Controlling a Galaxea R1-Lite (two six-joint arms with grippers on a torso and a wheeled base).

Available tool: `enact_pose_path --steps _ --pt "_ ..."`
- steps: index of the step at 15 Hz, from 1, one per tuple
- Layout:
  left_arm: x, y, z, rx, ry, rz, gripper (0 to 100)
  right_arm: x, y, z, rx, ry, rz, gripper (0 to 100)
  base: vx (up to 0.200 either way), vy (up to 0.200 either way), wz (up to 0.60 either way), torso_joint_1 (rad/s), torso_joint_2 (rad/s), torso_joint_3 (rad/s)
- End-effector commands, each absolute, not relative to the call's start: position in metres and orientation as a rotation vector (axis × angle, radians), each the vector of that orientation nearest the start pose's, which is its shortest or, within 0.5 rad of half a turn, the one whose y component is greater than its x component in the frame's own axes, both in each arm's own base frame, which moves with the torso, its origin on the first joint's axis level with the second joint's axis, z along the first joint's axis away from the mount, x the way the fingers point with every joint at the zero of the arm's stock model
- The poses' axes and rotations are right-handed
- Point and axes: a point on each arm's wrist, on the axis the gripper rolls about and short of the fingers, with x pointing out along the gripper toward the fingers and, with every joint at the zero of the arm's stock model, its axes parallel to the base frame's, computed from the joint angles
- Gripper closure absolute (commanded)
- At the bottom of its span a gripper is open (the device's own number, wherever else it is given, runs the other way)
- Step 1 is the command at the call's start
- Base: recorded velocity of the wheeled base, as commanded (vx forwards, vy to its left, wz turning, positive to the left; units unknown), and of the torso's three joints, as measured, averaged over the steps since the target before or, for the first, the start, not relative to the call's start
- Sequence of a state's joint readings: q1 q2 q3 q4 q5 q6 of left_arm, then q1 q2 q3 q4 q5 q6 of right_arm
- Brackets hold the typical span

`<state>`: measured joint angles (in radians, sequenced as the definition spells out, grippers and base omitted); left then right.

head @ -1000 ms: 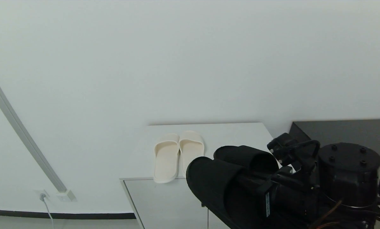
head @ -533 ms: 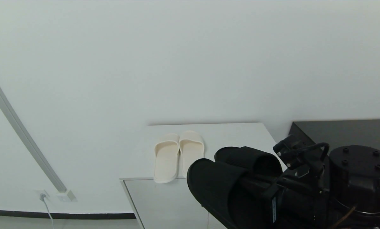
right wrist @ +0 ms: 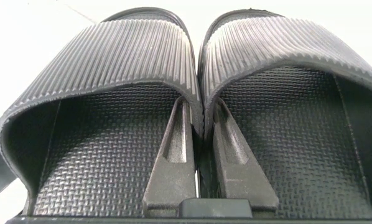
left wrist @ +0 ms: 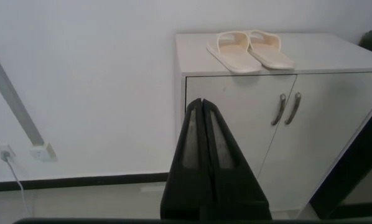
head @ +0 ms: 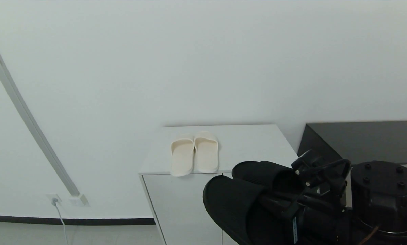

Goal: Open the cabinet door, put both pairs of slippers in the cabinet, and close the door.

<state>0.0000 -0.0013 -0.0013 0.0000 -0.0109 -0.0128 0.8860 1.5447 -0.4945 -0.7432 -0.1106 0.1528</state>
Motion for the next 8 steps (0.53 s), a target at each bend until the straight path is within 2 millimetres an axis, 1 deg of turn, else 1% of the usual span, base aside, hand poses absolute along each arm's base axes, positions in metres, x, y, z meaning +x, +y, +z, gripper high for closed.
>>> enact_pose_path --steps 1,8 --pt "-0.0229 -0.0002 0.0759 -0.014 -0.001 -0.011 100 0.1545 0.1855 0.1515 -0.015 0.345 0.745 100 0.0 0.0 0.0 0.0 0.0 0.0" --pt "-0.0229 -0.0002 0.0759 -0.014 -0.001 -0.009 100 0.1539 0.1849 0.1486 -0.022 0.355 0.745 100 0.0 0.0 0.0 0.0 0.0 0.0"
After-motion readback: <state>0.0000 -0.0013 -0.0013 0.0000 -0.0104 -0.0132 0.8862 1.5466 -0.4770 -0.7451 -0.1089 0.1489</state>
